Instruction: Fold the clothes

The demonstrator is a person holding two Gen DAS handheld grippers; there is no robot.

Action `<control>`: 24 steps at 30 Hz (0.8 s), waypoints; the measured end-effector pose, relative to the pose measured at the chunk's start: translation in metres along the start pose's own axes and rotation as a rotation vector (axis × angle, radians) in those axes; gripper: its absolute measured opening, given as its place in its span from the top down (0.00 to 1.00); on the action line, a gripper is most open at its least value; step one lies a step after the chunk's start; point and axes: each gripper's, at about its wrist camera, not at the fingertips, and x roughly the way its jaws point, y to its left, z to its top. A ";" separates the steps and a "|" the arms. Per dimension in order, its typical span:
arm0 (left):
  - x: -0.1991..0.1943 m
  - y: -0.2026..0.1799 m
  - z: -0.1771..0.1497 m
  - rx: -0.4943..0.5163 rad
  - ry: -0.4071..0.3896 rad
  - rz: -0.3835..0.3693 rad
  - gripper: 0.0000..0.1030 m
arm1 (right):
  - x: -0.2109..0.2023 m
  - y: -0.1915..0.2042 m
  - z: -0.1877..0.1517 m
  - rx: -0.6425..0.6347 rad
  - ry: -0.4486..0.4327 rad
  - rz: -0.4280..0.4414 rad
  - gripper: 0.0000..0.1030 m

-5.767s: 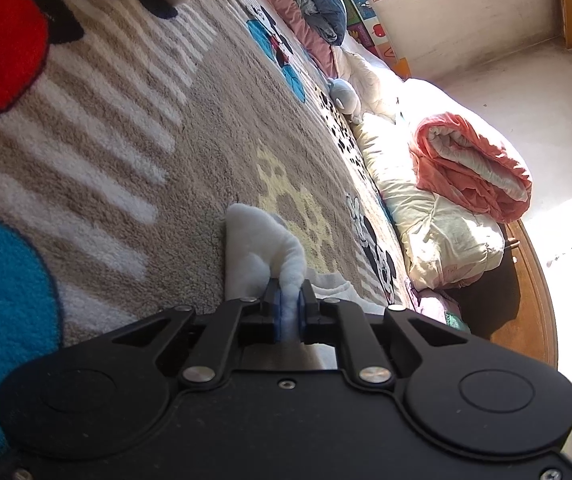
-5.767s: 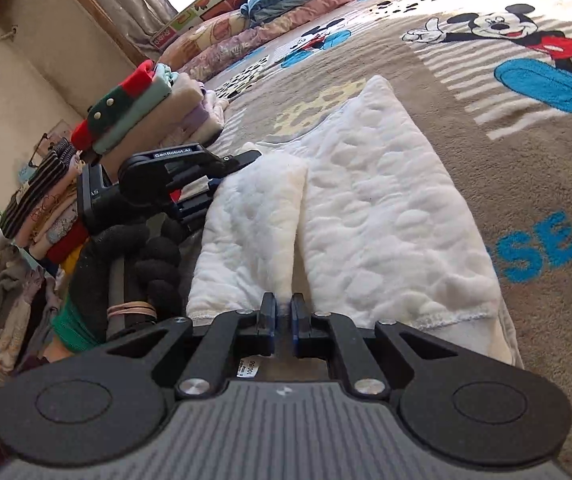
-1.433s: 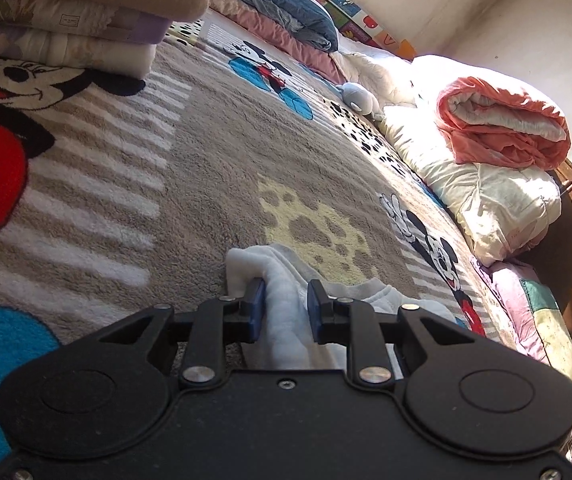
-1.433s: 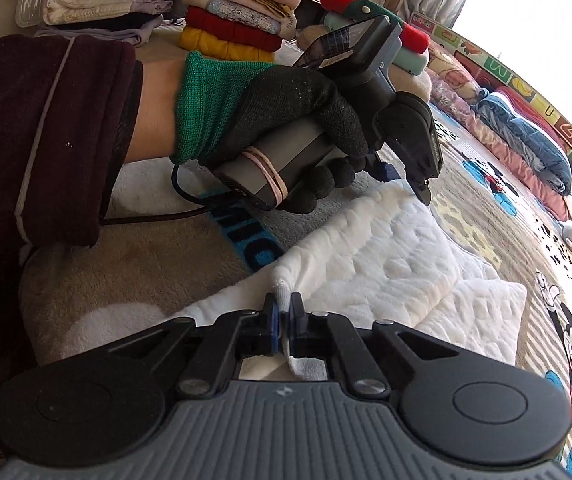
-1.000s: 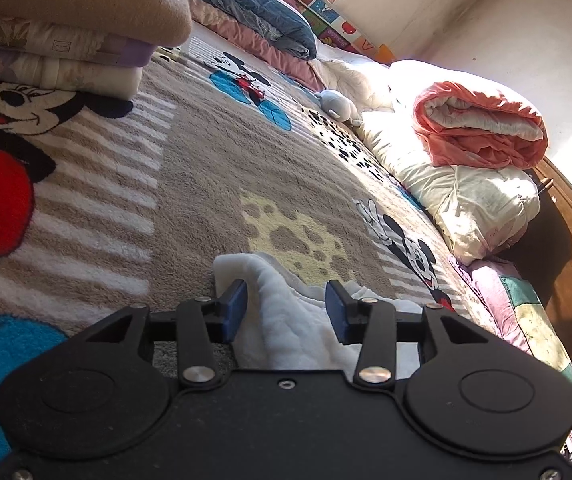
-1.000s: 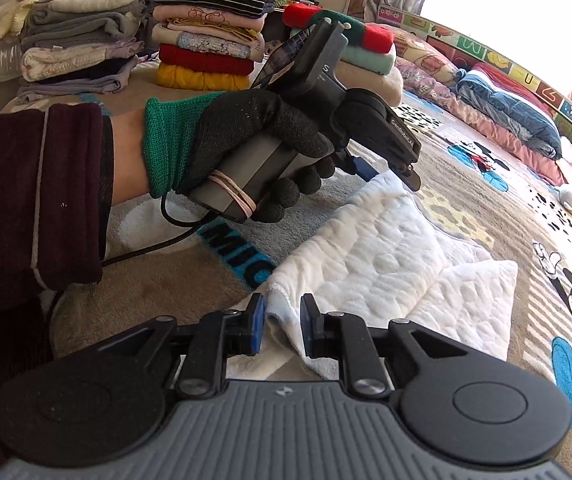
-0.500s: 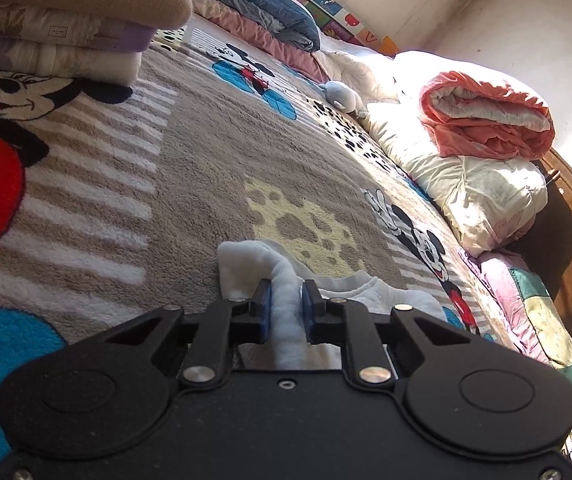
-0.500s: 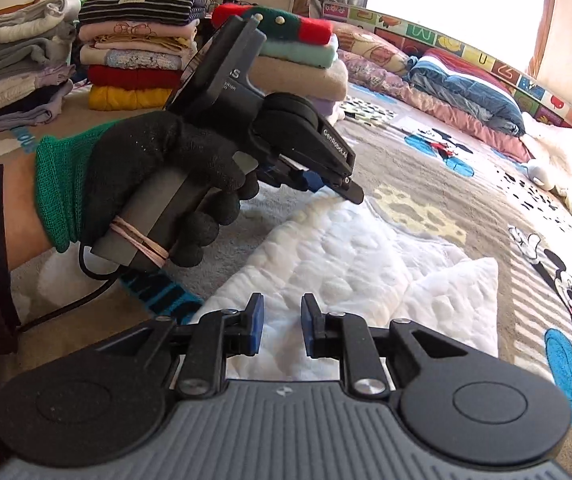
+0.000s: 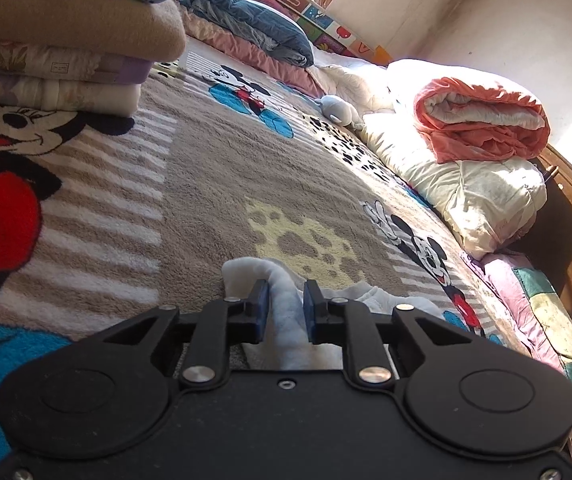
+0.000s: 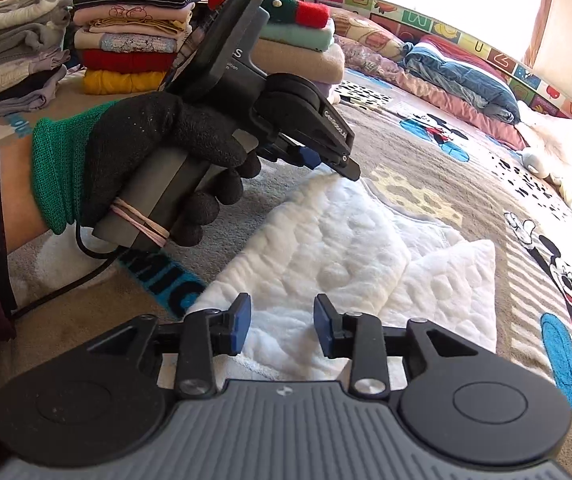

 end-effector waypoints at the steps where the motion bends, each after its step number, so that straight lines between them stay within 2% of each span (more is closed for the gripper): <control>1: -0.005 0.004 0.001 -0.014 -0.011 -0.002 0.85 | 0.000 0.000 0.001 -0.006 -0.002 -0.003 0.61; 6: -0.021 0.011 0.006 -0.038 -0.040 -0.015 0.85 | 0.000 -0.002 0.009 -0.037 -0.013 -0.016 0.61; 14: 0.011 0.005 0.002 -0.054 0.011 -0.042 0.85 | 0.024 -0.018 0.017 -0.040 0.002 -0.024 0.58; 16: 0.020 0.001 0.001 -0.047 0.013 -0.030 0.85 | 0.031 -0.022 0.017 -0.024 0.006 -0.017 0.51; 17: 0.026 0.002 0.000 -0.050 0.025 -0.015 0.90 | 0.034 -0.025 0.016 -0.015 0.008 -0.014 0.50; 19: 0.038 0.004 -0.003 -0.059 0.053 0.017 0.93 | 0.041 -0.029 0.016 0.001 0.012 -0.007 0.49; 24: 0.045 0.008 -0.007 -0.057 0.068 0.038 0.92 | 0.059 -0.041 0.014 0.041 0.022 0.010 0.49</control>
